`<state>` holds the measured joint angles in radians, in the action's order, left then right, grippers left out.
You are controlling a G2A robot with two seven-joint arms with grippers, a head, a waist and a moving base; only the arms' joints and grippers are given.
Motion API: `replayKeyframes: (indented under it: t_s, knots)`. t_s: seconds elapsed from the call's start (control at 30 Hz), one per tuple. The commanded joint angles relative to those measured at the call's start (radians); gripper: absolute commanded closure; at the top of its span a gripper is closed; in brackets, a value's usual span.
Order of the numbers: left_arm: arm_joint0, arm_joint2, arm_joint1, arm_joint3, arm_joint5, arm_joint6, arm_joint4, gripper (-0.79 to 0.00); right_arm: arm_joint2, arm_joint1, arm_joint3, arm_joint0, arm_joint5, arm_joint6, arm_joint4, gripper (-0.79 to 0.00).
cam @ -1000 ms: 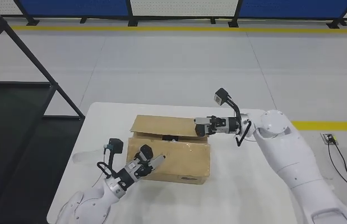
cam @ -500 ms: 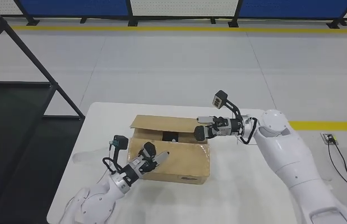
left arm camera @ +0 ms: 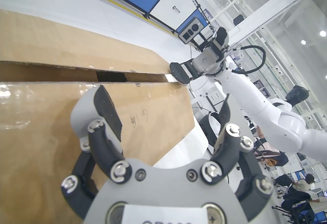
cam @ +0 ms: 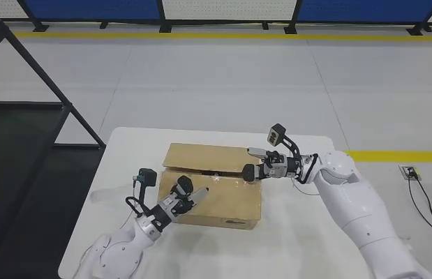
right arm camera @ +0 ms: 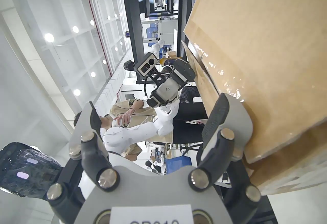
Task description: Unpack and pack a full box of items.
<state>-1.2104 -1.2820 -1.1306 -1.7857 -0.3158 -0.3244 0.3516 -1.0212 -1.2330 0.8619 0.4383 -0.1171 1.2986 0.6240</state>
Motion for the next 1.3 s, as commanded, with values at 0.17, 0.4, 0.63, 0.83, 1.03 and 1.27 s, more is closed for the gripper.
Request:
replayKeyframes:
  t_s: [0.17, 0.4, 0.63, 0.83, 1.03, 1.27]
  knots:
    - [-0.027, -0.053, 0.002, -0.018, -0.013, 0.043, -0.027, -0.785, -0.003, 0.002, -0.010, 0.011, -0.005, 0.002, -0.016, -0.785]
    - [-0.121, -0.208, 0.012, -0.032, -0.054, 0.124, -0.128, -0.785, -0.002, 0.006, -0.005, 0.023, -0.069, -0.006, -0.075, -0.785]
    - [-0.221, -0.378, 0.021, 0.012, -0.100, 0.170, -0.237, -0.785, -0.003, 0.004, -0.011, 0.032, -0.110, 0.006, -0.068, -0.785]
    - [-0.281, -0.428, 0.023, 0.025, -0.125, 0.142, -0.278, -0.785, -0.004, 0.004, -0.011, 0.029, -0.135, 0.013, -0.073, -0.785]
    - [-0.281, -0.428, 0.023, 0.025, -0.125, 0.142, -0.278, -0.785, -0.004, 0.004, -0.011, 0.029, -0.135, 0.013, -0.073, -0.785]
    - [-0.275, -0.384, 0.019, 0.054, -0.074, 0.117, -0.272, -0.785, -0.007, 0.004, 0.014, 0.045, -0.134, -0.019, -0.075, -0.785]
